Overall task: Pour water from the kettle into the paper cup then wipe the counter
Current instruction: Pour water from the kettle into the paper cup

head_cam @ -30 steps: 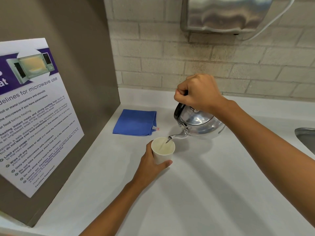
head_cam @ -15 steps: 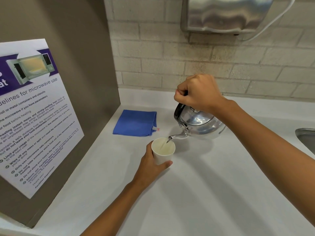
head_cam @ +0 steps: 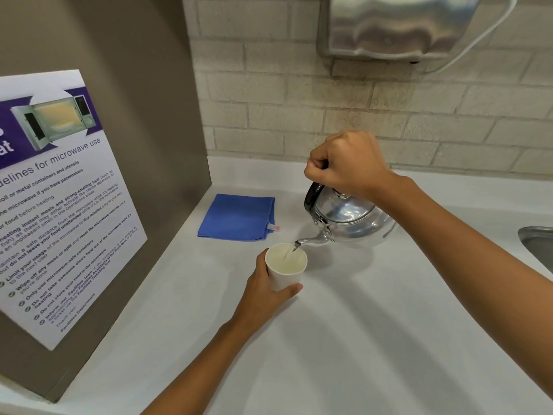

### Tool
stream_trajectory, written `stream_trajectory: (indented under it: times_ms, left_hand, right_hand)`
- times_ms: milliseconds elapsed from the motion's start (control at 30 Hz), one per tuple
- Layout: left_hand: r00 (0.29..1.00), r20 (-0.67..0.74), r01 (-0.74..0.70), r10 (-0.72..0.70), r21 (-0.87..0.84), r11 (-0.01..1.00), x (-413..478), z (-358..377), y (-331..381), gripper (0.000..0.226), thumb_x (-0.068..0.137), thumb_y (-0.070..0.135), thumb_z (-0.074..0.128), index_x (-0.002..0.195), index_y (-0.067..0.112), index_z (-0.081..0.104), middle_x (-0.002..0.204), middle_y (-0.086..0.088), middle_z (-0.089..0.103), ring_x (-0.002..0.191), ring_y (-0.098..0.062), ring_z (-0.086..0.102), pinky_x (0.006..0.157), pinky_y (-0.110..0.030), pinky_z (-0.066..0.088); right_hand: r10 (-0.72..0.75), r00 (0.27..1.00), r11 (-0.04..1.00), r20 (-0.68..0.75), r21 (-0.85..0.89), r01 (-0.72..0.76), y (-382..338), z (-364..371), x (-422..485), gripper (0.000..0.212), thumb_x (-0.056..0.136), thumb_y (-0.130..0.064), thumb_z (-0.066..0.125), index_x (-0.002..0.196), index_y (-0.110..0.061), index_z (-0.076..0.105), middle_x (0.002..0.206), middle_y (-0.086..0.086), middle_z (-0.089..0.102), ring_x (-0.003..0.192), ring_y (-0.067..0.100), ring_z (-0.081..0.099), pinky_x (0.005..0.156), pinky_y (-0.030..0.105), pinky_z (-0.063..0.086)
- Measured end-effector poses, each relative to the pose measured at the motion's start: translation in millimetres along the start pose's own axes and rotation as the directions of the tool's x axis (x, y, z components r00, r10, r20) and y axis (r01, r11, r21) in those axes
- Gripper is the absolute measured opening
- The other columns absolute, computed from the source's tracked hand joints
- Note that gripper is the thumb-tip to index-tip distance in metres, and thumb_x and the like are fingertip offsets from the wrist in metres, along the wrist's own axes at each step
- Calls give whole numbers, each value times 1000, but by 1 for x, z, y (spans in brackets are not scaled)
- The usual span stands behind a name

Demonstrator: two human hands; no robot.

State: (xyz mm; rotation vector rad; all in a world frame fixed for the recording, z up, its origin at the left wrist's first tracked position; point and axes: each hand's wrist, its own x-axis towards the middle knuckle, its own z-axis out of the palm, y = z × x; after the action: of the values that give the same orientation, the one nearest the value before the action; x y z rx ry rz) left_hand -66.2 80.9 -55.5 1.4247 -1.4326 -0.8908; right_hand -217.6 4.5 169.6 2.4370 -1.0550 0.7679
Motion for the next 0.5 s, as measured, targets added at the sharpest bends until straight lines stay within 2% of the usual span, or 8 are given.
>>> stream_trajectory:
  times_ms: [133,333,500]
  left_hand:
    - [1000,0,0,0,-2,1000,0,0,1,81,65,36,79,125,37,24,124,14,40,113,-10,43,89,-20,41]
    - [1000,-4,-1,1,-16,1000,-1,-1,0,79,65,37,80,120,44,24,121,17,43,111,-9,45,89,-22,42]
    - [1000,-8,-3,3,-17,1000,-1,-1,0,79,64,39,80,119,45,24,114,27,42,109,-7,46,87,-21,42]
  right_hand:
    - [7,1000,1000,11,3,-7,0,1,-1,30,69,-14,54,45,-15,36,42,2,35,45,20,30,46,17,13]
    - [-1,1000,1000,6,4,1,-1,-2,0,31,69,-13,54,45,-15,35,42,3,34,45,20,29,46,17,11]
    - [-14,1000,1000,1,-4,14,-1,-5,2,31,69,-13,54,45,-15,34,42,4,33,46,20,28,46,18,11]
